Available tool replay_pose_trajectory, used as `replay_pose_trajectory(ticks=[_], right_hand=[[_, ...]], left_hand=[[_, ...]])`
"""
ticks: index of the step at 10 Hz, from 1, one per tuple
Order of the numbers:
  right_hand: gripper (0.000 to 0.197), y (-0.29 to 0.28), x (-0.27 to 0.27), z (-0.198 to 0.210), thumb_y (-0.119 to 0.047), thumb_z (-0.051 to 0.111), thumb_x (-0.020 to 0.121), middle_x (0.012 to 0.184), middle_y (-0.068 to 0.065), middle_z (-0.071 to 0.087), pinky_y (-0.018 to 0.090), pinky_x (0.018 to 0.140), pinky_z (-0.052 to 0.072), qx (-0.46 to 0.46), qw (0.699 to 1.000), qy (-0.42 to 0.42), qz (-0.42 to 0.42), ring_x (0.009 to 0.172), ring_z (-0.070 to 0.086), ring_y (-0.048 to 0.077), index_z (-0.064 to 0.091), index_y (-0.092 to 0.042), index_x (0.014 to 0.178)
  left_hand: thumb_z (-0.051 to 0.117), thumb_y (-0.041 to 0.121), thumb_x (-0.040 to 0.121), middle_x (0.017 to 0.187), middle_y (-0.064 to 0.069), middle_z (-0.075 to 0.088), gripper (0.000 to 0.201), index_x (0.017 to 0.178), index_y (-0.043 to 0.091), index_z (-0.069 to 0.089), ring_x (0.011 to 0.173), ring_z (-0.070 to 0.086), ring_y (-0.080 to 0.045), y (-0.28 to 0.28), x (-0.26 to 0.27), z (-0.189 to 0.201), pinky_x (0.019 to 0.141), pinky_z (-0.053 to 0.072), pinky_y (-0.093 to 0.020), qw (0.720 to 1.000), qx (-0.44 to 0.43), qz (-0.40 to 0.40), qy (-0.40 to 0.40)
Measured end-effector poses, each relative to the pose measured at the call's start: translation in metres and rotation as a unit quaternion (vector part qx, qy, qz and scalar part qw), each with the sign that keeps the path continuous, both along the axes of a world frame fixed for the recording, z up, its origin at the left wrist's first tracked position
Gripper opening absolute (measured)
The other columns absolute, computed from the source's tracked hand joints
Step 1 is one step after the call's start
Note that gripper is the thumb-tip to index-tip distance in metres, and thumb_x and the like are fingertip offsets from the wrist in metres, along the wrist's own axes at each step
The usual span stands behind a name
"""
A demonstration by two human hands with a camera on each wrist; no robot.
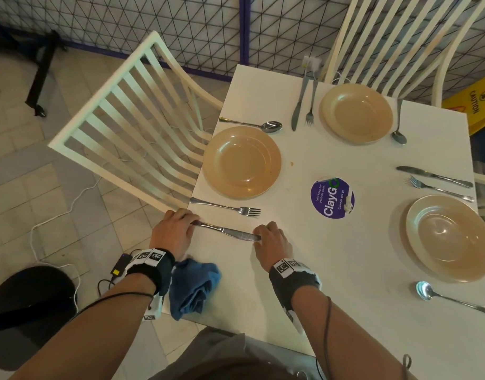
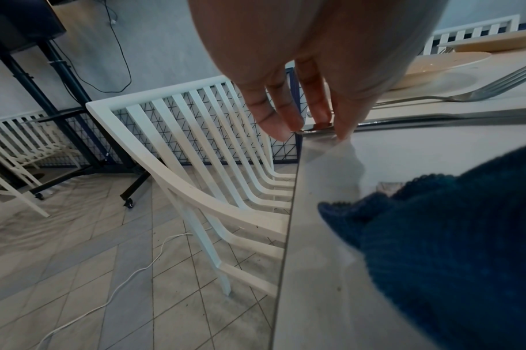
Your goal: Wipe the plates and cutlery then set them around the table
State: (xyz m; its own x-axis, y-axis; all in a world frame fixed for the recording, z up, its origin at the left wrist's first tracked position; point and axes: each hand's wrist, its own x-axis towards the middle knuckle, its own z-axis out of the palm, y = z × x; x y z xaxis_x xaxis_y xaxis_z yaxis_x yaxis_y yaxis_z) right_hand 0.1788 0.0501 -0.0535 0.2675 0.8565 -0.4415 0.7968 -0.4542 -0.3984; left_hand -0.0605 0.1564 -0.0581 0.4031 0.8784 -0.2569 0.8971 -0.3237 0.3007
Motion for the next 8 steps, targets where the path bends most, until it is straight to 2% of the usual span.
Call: replay_pose_trajectory(ticks=[3, 6, 7, 8], right_hand=[[0.026, 0.001, -0.001, 0.003, -0.02, 0.055, 0.097, 0.119, 0.001, 0.051, 0.03, 0.073, 0.04, -0.006, 1.0, 0.002, -0.005, 0.109, 0.055, 0.023, 0.06, -0.022, 0.122], [0.026, 0.001, 0.0, 0.003, -0.02, 0.056, 0.097, 0.12, 0.001, 0.051, 0.029, 0.073, 0.041, -0.003, 1.0, -0.001, -0.001, 0.109, 0.055, 0.023, 0.06, -0.021, 0.122], [0.026, -0.001, 0.0, 0.005, -0.02, 0.056, 0.096, 0.12, 0.001, 0.051, 0.031, 0.076, 0.044, -0.006, 1.0, 0.007, -0.006, 0.109, 0.055, 0.023, 0.06, -0.021, 0.122], [0.03, -0.008, 0.008, 0.005, -0.022, 0.056, 0.096, 0.123, 0.0, 0.049, 0.034, 0.082, 0.047, -0.007, 1.0, 0.016, -0.023, 0.112, 0.054, 0.023, 0.057, -0.023, 0.126]], left_hand=[[0.063, 0.019, 0.093, 0.122, 0.011, 0.06, 0.029, 0.12, 0.03, 0.068, 0.108, 0.052, -0.018, 0.001, 0.0, 0.002, 0.081, 0.054, -0.036, 1.0, 0.003, -0.006, 0.008], [0.064, 0.018, 0.092, 0.123, 0.01, 0.061, 0.031, 0.121, 0.029, 0.068, 0.109, 0.053, -0.02, 0.003, -0.003, -0.001, 0.08, 0.055, -0.038, 1.0, 0.007, -0.003, 0.004], [0.064, 0.018, 0.093, 0.126, 0.008, 0.059, 0.033, 0.124, 0.028, 0.066, 0.111, 0.053, -0.02, 0.002, 0.0, 0.005, 0.081, 0.056, -0.039, 1.0, 0.002, -0.006, 0.004], [0.062, 0.022, 0.095, 0.131, 0.009, 0.055, 0.035, 0.129, 0.029, 0.061, 0.118, 0.049, -0.019, 0.002, -0.011, 0.008, 0.086, 0.054, -0.039, 0.999, -0.001, 0.044, -0.011]])
